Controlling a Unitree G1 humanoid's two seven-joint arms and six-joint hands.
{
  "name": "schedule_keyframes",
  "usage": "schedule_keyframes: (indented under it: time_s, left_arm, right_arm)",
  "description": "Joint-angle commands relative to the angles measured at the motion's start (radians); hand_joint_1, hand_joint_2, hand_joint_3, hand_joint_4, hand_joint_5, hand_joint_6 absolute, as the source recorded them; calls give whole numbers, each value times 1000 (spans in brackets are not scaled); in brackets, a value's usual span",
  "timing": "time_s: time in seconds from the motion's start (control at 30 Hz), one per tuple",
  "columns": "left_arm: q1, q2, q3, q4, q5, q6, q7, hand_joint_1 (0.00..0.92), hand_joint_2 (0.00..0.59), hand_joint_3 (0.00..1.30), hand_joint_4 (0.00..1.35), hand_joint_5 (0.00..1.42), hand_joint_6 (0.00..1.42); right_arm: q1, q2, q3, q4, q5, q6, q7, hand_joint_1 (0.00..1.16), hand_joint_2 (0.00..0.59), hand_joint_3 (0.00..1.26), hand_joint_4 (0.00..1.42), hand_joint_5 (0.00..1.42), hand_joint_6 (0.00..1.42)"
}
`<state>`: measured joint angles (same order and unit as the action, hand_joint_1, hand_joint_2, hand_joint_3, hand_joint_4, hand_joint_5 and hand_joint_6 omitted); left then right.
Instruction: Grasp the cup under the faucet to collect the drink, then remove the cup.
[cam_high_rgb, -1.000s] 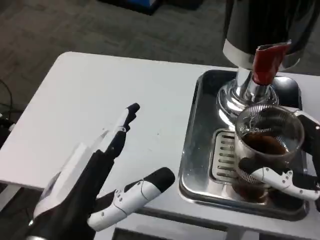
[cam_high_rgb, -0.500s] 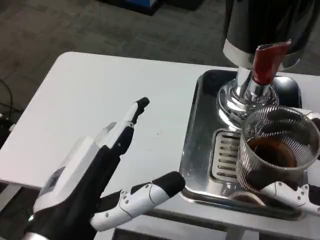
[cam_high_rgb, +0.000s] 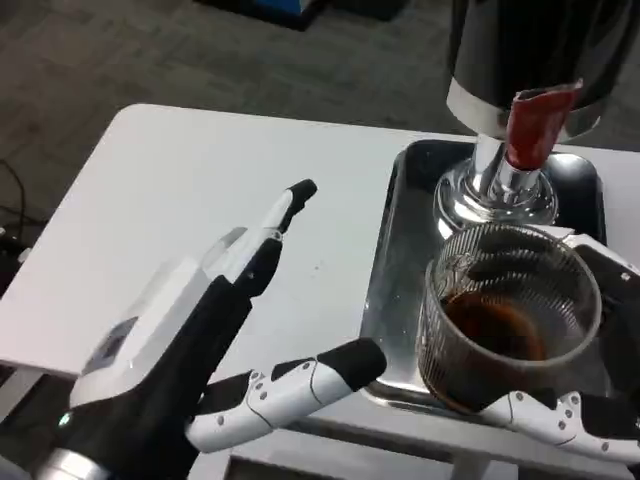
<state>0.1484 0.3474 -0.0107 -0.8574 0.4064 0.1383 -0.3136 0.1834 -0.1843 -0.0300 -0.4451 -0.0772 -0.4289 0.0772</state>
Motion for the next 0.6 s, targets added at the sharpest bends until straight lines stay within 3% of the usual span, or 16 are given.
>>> schedule_keyframes:
  time_s: [0.03, 0.23, 0.4, 0.6]
  left_arm:
    - [22, 11, 13, -25, 7, 2, -12, 0, 53, 17, 0, 52, 0]
    - [37, 27, 25, -41, 5, -10, -24, 0, 69, 17, 0, 52, 0]
    - [79, 55, 56, -42, -35, -91, -30, 0, 74, 23, 0, 57, 0]
    - [106, 137, 107, -102, 41, -157, -81, 0, 66, 36, 0, 63, 0]
  right_arm:
    - [32, 9, 7, -57, 19, -9, 10, 857, 167, 594, 619, 716, 602]
    - [68, 12, 12, -88, 25, -13, 21, 857, 165, 594, 619, 716, 602]
    - [98, 11, 17, -124, 39, -13, 37, 848, 169, 594, 619, 716, 602]
    - [119, 3, 19, -151, 51, -5, 61, 846, 174, 594, 619, 716, 602]
